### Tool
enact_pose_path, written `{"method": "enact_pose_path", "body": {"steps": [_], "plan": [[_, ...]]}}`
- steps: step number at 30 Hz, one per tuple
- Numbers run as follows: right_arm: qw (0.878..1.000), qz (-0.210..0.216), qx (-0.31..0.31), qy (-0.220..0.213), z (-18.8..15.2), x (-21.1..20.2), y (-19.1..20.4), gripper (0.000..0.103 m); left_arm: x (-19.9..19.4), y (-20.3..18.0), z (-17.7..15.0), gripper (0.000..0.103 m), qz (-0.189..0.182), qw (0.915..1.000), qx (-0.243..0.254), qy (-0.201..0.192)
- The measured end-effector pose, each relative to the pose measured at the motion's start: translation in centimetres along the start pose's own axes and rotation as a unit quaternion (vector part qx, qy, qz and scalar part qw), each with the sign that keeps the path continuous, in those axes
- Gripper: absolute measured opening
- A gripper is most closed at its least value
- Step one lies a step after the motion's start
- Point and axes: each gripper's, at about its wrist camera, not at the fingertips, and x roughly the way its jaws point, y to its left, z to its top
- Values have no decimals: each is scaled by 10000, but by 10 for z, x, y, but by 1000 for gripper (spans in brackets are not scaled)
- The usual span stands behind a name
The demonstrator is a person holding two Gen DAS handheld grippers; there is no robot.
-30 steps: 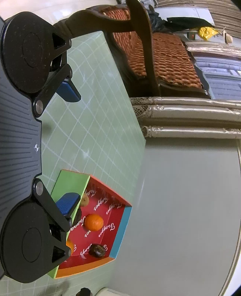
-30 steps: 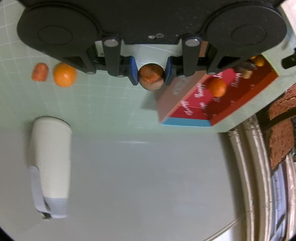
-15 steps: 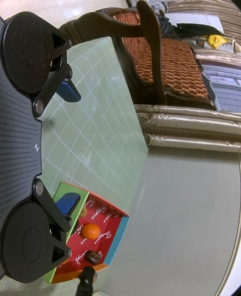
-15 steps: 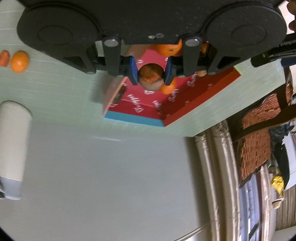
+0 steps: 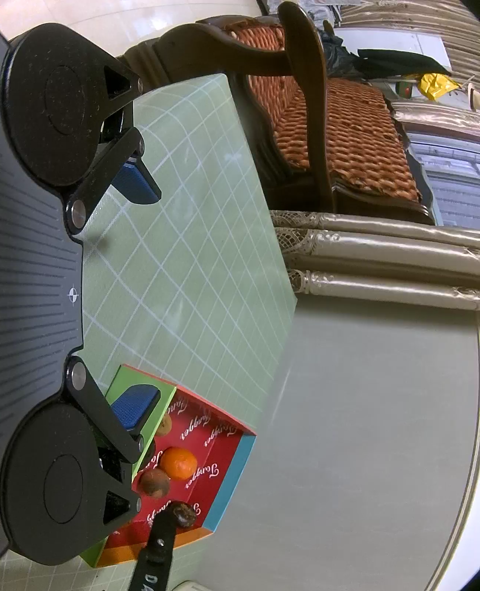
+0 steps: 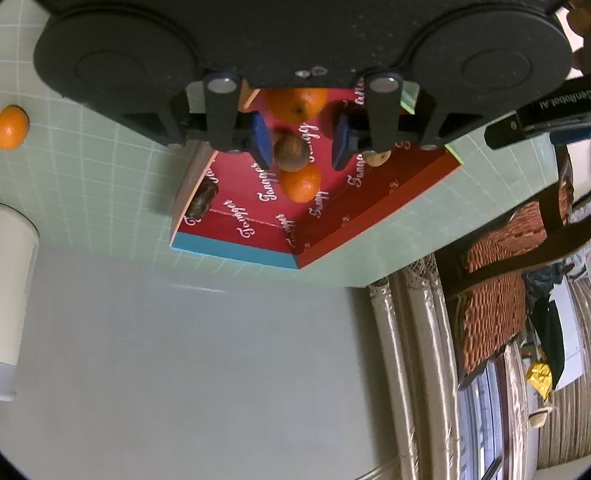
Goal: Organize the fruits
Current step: 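Carry the reddish-brown fruit with the right tool into the box and open, then reach the left tool to the mandarin and close on it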
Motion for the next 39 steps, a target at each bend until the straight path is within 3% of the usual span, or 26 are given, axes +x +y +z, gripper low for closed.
{"method": "enact_pose_path", "body": {"steps": [6, 8, 10, 13, 16, 22, 29, 32, 39], "plan": [[9998, -51, 134, -116, 1, -10, -10, 44, 0, -3, -1, 103, -4, 10000, 18, 5], [9997, -97, 154, -165, 1, -13, -13, 61, 0, -4, -1, 103, -12, 10000, 42, 6], [9994, -158, 158, -249, 0, -19, -17, 70, -1, -7, -1, 103, -17, 10000, 72, 2], [9990, -272, 137, -340, -1, -28, -23, 72, -2, -10, -2, 103, -14, 9999, 121, -15], [9983, -388, 175, -402, -2, -35, -31, 82, -3, -14, -2, 103, -23, 9999, 137, -44], [9950, -803, 121, -585, -11, -56, -51, 91, -9, -27, -4, 103, -152, 9993, 284, -188], [9863, -1399, 281, -827, -28, -83, -93, 91, -20, -62, -11, 103, -384, 9954, 741, -463], [9779, -1795, 458, -967, -38, -94, -117, 100, -26, -80, -14, 103, -553, 9919, 991, -575], [9559, -2503, 985, -1180, -58, -128, -168, 100, -41, -120, -22, 103, -1101, 9807, 1418, -774]]}}
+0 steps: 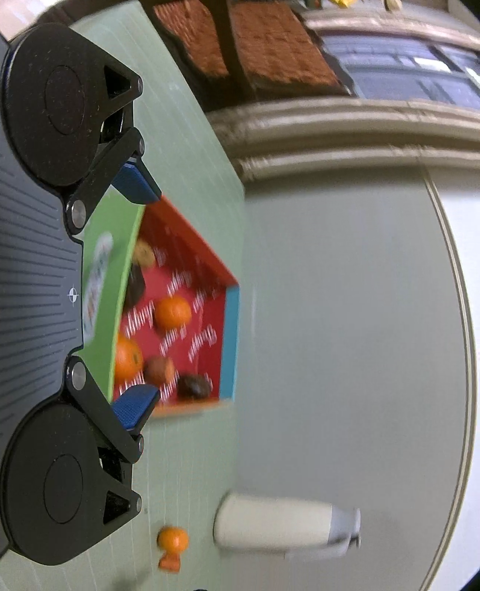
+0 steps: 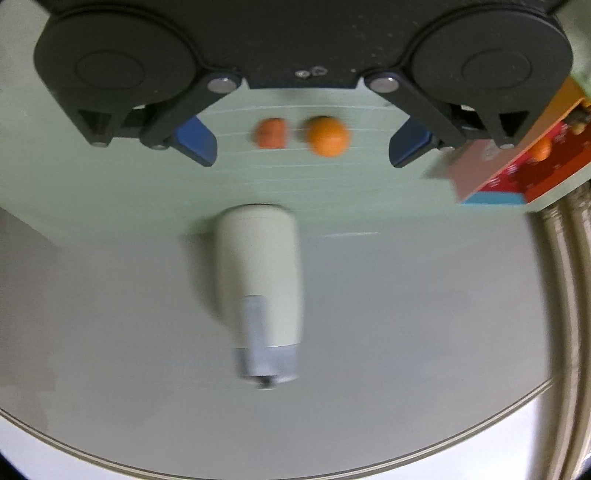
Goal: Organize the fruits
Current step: 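Reach the left tool to the mandarin and close on it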
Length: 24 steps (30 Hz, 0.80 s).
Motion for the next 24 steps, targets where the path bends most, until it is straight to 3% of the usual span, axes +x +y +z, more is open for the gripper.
{"method": "enact_pose_path", "body": {"steps": [11, 24], "plan": [[9957, -838, 375, -120, -5, -23, -68, 101, -7, -72, 9, 103, -785, 9948, 650, -54], [9885, -1380, 595, -185, -13, -44, -109, 102, 9, -171, 27, 103, -1606, 9765, 1438, 27]]}}
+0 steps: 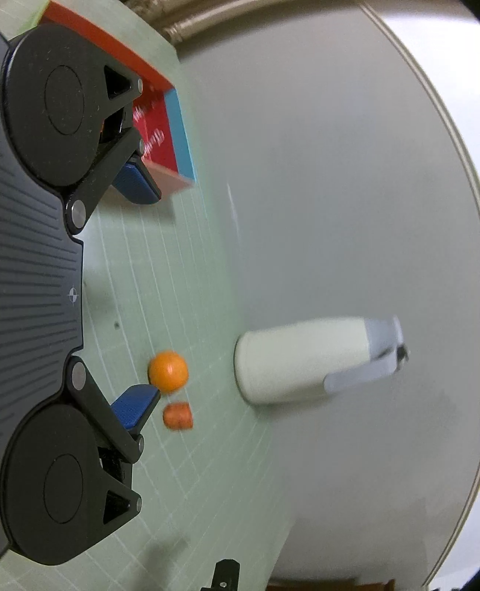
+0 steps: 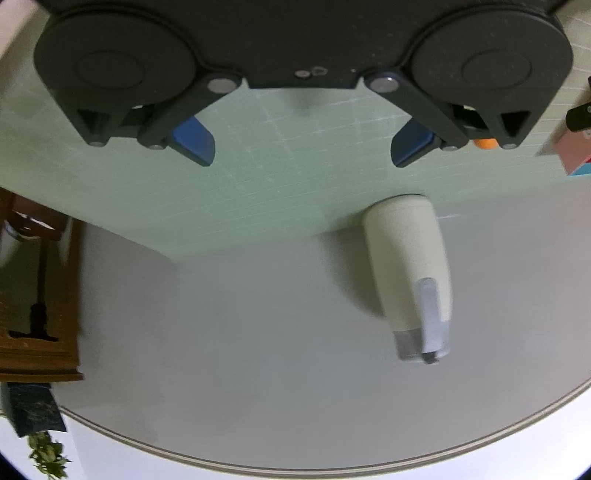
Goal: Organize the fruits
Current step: 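Reach the left tool to the mandarin and close on it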
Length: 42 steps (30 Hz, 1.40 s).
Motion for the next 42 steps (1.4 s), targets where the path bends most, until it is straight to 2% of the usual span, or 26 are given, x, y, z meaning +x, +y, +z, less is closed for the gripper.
{"method": "enact_pose_path", "body": {"steps": [7, 11, 19, 22, 24, 31, 34, 40, 42], "plan": [[9992, -389, 25, 46, -4, 4, -10, 102, 30, -30, 8, 103, -257, 9991, 303, 144], [9991, -409, 71, 61, -5, 5, -16, 102, 49, -42, 11, 102, -297, 9982, 466, 231], [9984, -496, 244, 74, -2, 13, -29, 102, 73, -52, 14, 102, -354, 9976, 475, 369], [9983, -495, 300, 88, -2, 12, -30, 102, 80, -57, 14, 96, -329, 9973, 508, 424], [9983, -483, 302, 95, -2, 12, -30, 102, 85, -58, 14, 86, -370, 9968, 473, 525], [9983, -468, 322, 146, -1, 13, -31, 103, 97, -62, 13, 83, -352, 9966, 383, 640], [9981, -514, 312, 144, -1, 13, -31, 103, 100, -63, 12, 76, -416, 9959, 413, 691], [9975, -620, 294, 174, -2, 15, -33, 103, 105, -65, 12, 74, -461, 9960, 373, 671], [9973, -638, 307, 176, -3, 14, -33, 103, 105, -66, 12, 63, -497, 9959, 380, 655]]}}
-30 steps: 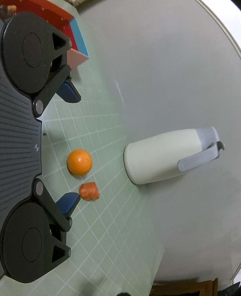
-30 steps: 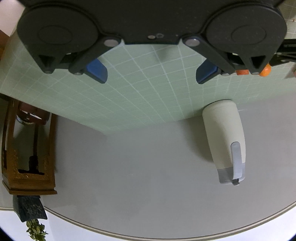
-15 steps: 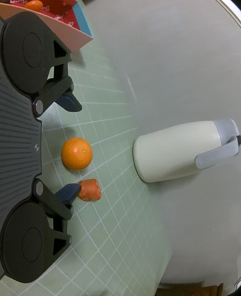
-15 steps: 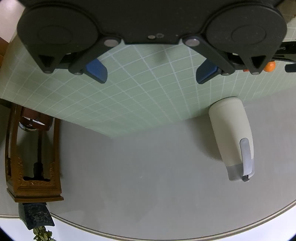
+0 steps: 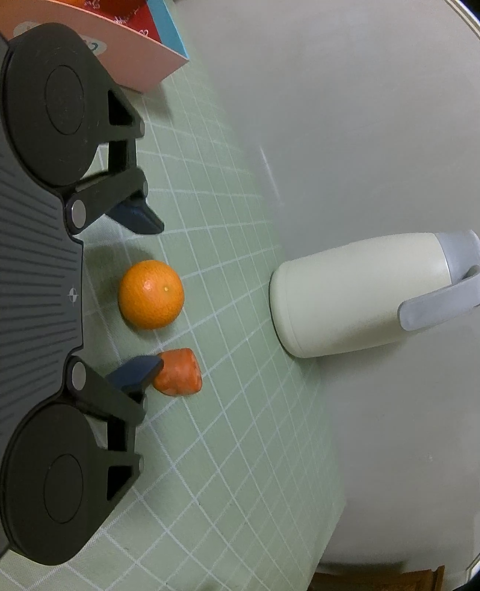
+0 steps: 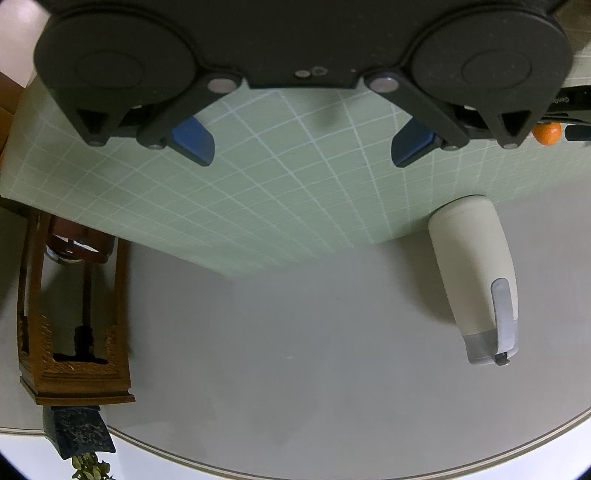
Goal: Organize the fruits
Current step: 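Reach the left tool to the mandarin and close on it, then carry the mandarin with the left tool into the box and release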
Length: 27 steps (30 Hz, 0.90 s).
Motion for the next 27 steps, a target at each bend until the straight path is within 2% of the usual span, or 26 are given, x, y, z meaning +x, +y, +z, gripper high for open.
{"method": "enact_pose_path", "body": {"steps": [3, 7, 27], "plan": [[10000, -8, 25, 2, 0, 0, -1, 103, 1, -1, 1, 50, 0, 10000, 27, -15], [10000, -2, 12, 13, 0, 1, -1, 103, 2, -1, 1, 41, 38, 10000, -8, -16], [10000, 54, -65, 22, -1, -1, 5, 103, -16, 5, -3, 40, 113, 9995, -114, -269]]}}
